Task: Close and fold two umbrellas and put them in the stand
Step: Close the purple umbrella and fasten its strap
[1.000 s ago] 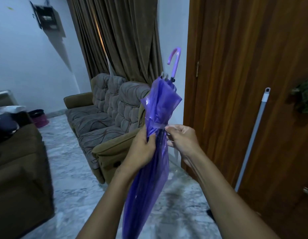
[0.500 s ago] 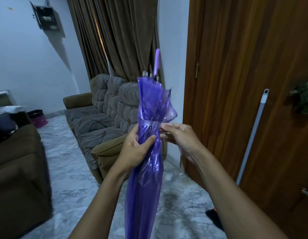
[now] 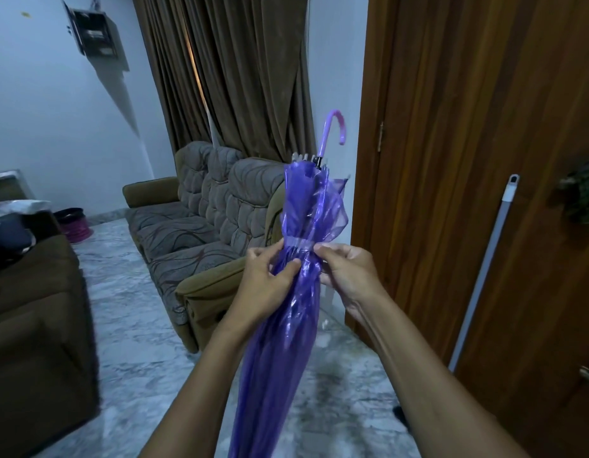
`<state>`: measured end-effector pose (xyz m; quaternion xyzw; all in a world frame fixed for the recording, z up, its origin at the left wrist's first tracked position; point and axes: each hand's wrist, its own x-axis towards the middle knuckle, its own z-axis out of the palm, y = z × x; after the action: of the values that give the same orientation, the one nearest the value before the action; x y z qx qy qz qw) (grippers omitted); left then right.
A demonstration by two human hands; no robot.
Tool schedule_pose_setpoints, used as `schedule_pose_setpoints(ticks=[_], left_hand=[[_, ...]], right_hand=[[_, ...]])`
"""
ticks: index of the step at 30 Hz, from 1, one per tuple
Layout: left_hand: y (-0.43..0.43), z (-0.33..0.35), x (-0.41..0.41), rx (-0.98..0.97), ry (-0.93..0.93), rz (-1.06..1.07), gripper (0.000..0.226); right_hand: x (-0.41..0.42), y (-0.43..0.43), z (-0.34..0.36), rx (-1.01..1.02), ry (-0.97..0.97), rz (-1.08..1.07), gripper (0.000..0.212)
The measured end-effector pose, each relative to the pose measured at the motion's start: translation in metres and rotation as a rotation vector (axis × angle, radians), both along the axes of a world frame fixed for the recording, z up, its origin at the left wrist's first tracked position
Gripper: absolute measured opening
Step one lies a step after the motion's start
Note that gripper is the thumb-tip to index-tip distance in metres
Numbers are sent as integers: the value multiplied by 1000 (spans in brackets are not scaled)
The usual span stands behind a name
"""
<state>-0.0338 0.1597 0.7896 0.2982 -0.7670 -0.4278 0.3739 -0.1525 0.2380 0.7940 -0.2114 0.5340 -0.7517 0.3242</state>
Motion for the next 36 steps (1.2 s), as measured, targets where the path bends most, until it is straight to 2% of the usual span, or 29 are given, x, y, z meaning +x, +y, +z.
schedule_pose_setpoints(ticks=[3,7,11,13,16,21,27,31,33,36], left_hand=[[1,5,4,-17,-67,-127,30],[-1,-5,6,-34,-19,-160,50],[-4,-5,8,52,138,-144,31],[-4,-2,9,107,204,-165,31],[-4,-1,10,189,283,-170,35],[-5,-2,12,326,397,-191,45],[-10,-1,19,421,414,-267,41],[-12,-2,23,455,432,-302,41],[-12,-2,25,499,444,-350,38],[-11,-3,24,583,436,-402,36]], right_hand=[[6,0,1,32,112,-17,7],[13,-1,13,18,174,32,11],[10,0,22,14,138,203,17],[6,0,23,17,106,244,14],[1,0,20,21,41,239,12],[3,-4,15,-7,-33,239,21],[9,-4,16,-20,-2,223,13],[10,-5,15,60,190,74,15],[12,-7,14,44,159,77,15],[14,-14,13,48,136,76,6]])
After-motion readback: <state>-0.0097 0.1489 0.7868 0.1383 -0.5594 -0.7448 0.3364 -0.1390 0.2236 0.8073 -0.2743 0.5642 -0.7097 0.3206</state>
